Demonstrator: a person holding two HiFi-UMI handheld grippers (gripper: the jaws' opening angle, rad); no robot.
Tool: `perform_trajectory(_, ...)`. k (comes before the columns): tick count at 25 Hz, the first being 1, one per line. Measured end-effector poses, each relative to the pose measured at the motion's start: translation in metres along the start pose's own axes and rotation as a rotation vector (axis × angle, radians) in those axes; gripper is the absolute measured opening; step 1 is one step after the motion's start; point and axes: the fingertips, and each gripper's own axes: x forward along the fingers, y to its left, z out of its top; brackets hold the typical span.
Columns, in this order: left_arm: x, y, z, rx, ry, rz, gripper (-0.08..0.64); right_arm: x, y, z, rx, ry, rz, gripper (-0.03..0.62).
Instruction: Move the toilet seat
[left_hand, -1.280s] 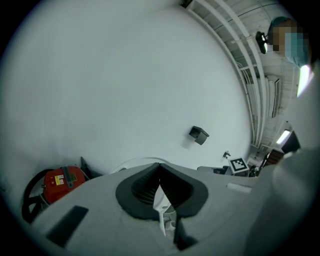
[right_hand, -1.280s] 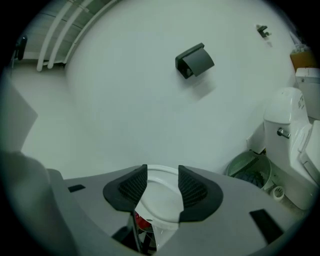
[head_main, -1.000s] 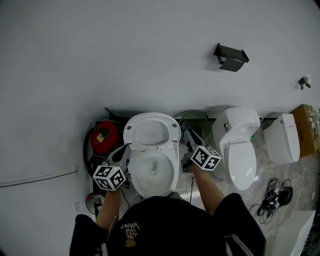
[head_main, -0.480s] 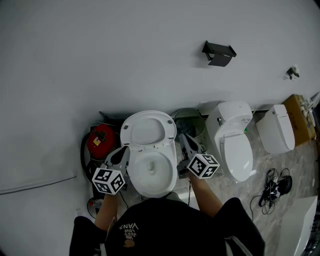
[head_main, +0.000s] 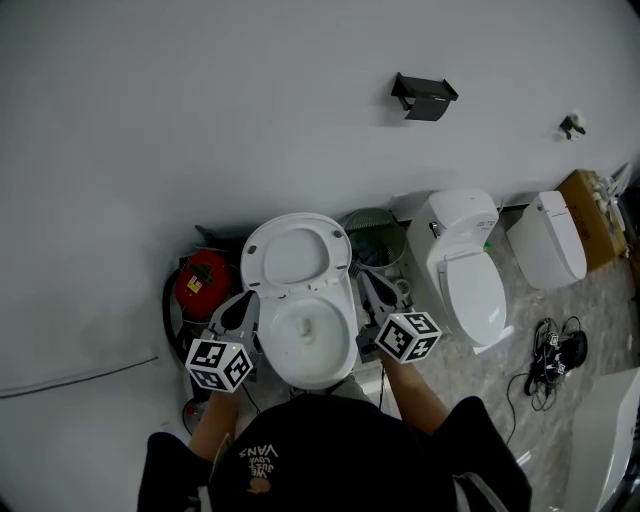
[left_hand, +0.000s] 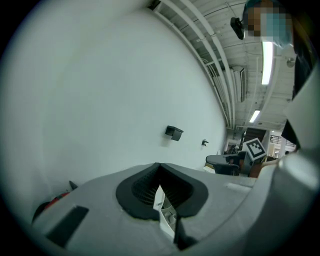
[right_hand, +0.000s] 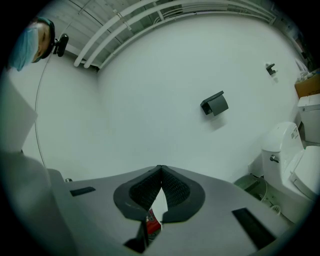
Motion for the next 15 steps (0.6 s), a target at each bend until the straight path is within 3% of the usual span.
perform_trajectory(6,-0.011,-0.01,-0.009,0.02,0.022,-0.03,0.0,-0.02,0.006,-0.012,0.002,-0.003,-0.024,-0.002)
perform_trajectory(15,-0.025,-0.016,-0.031,0.055,0.073,-0.011,0.0,-0.043,0.008,-0.038,-0.003,0.026,-0.067,-0.002)
